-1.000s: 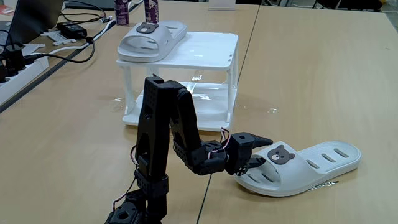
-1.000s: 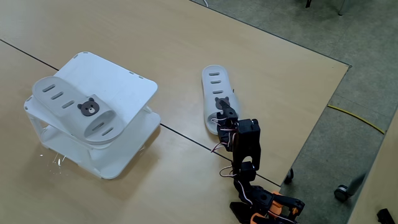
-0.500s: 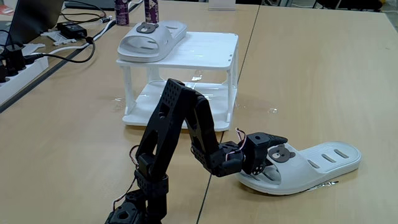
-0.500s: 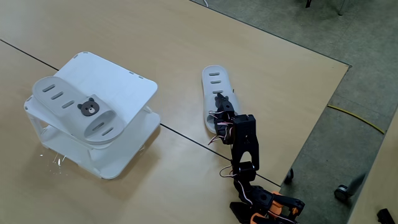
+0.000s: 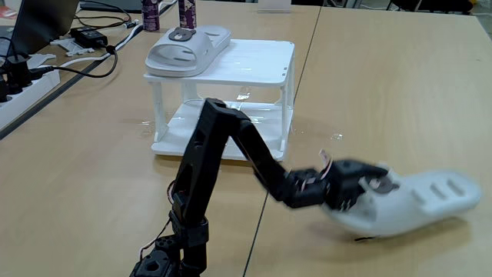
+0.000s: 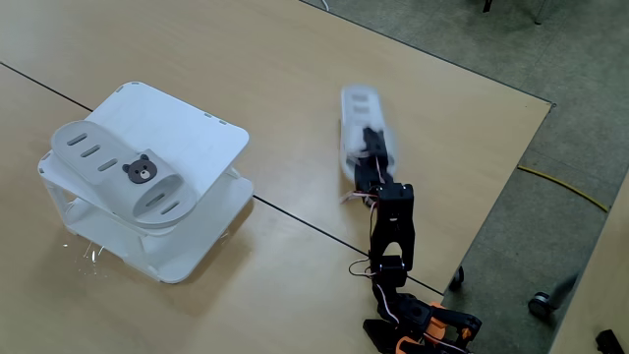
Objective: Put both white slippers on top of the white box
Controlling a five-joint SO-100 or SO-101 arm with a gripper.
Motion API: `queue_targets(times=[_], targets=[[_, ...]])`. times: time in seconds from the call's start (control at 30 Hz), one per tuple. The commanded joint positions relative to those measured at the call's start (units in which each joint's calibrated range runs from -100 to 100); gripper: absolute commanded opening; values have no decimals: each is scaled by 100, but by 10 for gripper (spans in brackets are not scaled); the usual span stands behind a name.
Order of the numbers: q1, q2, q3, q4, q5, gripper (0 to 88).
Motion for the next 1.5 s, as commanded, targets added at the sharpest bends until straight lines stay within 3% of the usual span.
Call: queue_targets(times=[0.0,0.13,0.3,0.7,0.87,1.47], targets=[[5,-1861,-1871,2009,42,8],[-266,-2644,-2764,3416,42,8],[-949,-3586,-2864,3916,42,8],[-3605,-4259,-2918,3942,42,8],[-4288,-4141,-2819,3942,42,8],[-4444,-700,-6066,3925,42,8]])
